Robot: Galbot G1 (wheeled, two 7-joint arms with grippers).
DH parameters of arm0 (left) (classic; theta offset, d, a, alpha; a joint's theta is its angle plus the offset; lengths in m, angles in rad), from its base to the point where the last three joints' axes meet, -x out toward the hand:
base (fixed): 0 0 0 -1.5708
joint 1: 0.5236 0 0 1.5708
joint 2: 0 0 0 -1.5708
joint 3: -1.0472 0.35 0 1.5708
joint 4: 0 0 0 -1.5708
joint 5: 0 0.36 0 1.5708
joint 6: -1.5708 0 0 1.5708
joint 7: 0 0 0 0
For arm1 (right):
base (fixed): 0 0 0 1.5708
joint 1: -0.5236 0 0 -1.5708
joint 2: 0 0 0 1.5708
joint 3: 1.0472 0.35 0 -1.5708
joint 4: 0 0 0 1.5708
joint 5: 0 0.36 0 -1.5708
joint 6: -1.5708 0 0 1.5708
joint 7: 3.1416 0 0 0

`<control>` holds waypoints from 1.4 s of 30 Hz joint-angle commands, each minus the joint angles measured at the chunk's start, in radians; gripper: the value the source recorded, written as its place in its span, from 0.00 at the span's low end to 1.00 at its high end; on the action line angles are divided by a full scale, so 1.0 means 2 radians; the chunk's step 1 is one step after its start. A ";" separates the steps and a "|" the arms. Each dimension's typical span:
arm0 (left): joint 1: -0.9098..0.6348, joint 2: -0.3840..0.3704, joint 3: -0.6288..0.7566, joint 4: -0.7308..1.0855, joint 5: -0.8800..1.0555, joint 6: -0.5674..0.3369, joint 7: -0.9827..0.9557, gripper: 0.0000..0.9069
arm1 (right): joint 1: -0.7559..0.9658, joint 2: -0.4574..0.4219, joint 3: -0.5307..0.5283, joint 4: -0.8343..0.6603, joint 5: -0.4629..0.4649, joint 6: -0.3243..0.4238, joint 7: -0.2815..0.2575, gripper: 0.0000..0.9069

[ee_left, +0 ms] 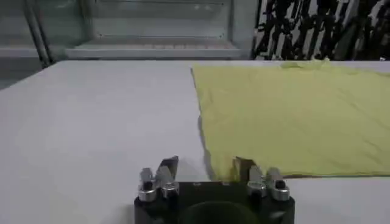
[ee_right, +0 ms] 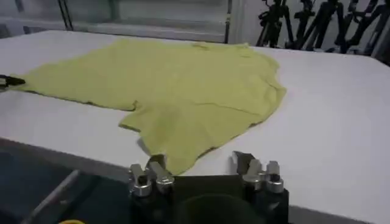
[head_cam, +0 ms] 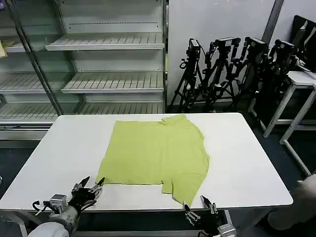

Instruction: Fold and organize the clothes.

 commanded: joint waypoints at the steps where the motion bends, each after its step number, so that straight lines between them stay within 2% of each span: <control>1: 0.001 -0.003 -0.004 -0.001 -0.001 0.003 0.011 0.01 | 0.005 0.002 -0.008 -0.004 0.016 -0.006 0.001 0.00; 14: -0.013 0.000 -0.007 -0.014 -0.035 0.002 0.027 0.01 | 0.034 0.010 -0.006 0.002 0.016 0.013 -0.013 0.00; 17: -0.036 0.005 -0.013 -0.018 -0.054 0.002 0.022 0.01 | 0.057 0.009 -0.005 0.010 0.019 0.007 -0.002 0.00; 23: -0.077 0.014 0.005 -0.016 -0.065 0.001 0.008 0.01 | 0.114 0.005 0.004 0.012 0.033 -0.016 0.003 0.00; 32: -0.147 0.016 0.042 0.050 -0.061 -0.007 0.005 0.01 | 0.213 -0.001 0.013 -0.053 0.091 -0.035 0.015 0.00; 42: -0.188 0.015 0.056 0.112 -0.058 -0.013 0.007 0.01 | 0.309 0.022 0.001 -0.138 0.066 -0.035 0.005 0.00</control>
